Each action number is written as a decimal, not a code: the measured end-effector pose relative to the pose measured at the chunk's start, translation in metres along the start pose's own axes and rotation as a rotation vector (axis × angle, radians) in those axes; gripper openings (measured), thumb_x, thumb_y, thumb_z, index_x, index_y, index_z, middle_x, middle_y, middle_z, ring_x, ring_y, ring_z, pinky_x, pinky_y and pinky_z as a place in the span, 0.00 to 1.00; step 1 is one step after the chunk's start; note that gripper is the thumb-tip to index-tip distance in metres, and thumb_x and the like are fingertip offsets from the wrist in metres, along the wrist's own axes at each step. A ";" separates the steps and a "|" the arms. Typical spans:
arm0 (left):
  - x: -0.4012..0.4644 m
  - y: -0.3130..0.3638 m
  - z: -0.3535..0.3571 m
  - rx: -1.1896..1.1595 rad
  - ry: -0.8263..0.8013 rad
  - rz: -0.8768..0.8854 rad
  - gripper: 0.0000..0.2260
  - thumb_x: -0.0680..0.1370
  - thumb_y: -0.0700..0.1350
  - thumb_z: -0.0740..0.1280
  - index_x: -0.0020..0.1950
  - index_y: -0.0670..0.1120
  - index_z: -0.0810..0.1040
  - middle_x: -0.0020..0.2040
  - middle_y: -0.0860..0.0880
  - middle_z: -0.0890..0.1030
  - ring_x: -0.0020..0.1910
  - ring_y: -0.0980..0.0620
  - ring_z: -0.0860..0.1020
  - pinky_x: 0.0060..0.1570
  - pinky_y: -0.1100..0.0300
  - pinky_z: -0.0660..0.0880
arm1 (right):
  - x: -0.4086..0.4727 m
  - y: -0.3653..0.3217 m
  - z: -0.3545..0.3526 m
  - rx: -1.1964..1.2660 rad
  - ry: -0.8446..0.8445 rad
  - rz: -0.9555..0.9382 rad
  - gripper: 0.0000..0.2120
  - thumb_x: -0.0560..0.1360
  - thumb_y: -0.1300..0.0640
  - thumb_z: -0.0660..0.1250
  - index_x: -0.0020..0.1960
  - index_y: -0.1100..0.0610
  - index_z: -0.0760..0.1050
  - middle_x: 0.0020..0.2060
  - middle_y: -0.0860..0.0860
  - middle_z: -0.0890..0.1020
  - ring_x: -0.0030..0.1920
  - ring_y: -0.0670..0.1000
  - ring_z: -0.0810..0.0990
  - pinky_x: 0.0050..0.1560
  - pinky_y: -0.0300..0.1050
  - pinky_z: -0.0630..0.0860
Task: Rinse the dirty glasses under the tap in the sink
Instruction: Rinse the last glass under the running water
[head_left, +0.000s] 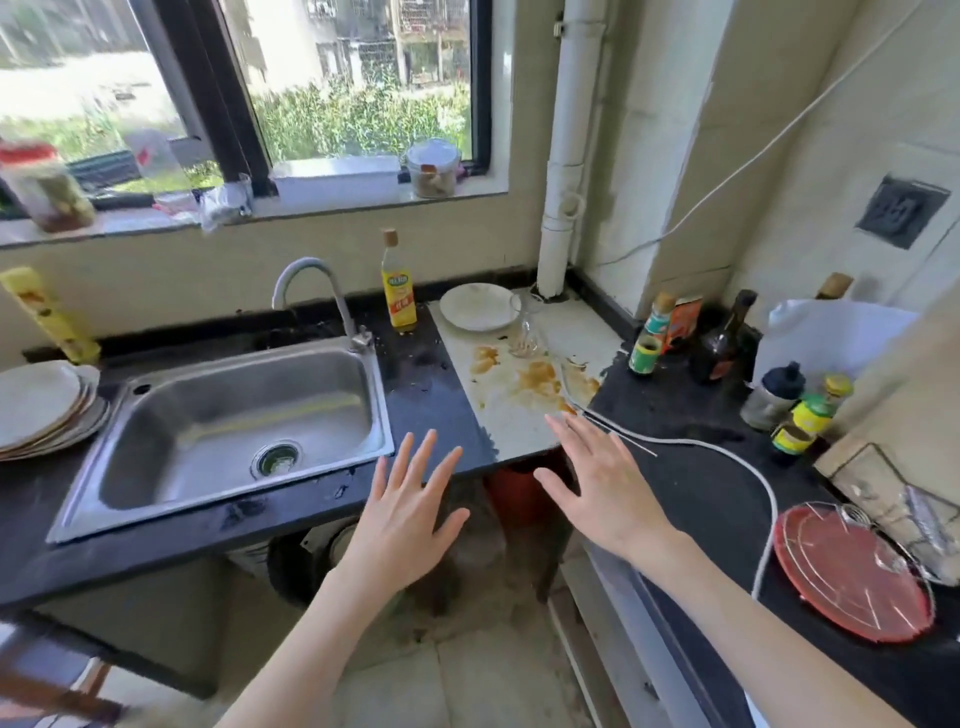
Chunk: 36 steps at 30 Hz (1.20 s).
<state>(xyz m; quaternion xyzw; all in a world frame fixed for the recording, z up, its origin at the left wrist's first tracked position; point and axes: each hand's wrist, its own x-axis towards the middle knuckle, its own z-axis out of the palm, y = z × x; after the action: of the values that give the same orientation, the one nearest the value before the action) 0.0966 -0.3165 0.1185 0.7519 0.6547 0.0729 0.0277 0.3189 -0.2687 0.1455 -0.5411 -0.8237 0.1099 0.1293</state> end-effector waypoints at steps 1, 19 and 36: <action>0.018 -0.007 -0.003 0.015 -0.021 0.000 0.29 0.80 0.60 0.51 0.76 0.55 0.42 0.77 0.48 0.39 0.75 0.45 0.36 0.73 0.47 0.40 | 0.017 0.004 0.000 -0.013 0.005 -0.005 0.29 0.79 0.42 0.54 0.76 0.48 0.49 0.76 0.47 0.55 0.76 0.47 0.51 0.75 0.49 0.46; 0.282 -0.126 0.053 -0.039 -0.102 0.116 0.30 0.76 0.61 0.51 0.75 0.49 0.57 0.76 0.43 0.58 0.74 0.39 0.54 0.68 0.43 0.51 | 0.284 0.078 0.053 0.157 -0.177 0.398 0.29 0.79 0.44 0.55 0.76 0.55 0.54 0.75 0.51 0.59 0.75 0.52 0.57 0.73 0.51 0.57; 0.296 -0.157 0.083 -0.181 -0.165 -0.302 0.33 0.74 0.62 0.44 0.76 0.48 0.56 0.77 0.43 0.52 0.76 0.40 0.48 0.71 0.43 0.50 | 0.424 0.144 0.132 0.750 -0.271 0.849 0.22 0.80 0.48 0.56 0.67 0.61 0.67 0.64 0.56 0.73 0.62 0.59 0.74 0.64 0.60 0.69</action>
<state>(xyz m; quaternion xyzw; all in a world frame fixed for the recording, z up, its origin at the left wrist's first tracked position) -0.0063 0.0024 0.0366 0.6431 0.7462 0.0648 0.1594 0.2375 0.1722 0.0151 -0.7223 -0.4483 0.5047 0.1501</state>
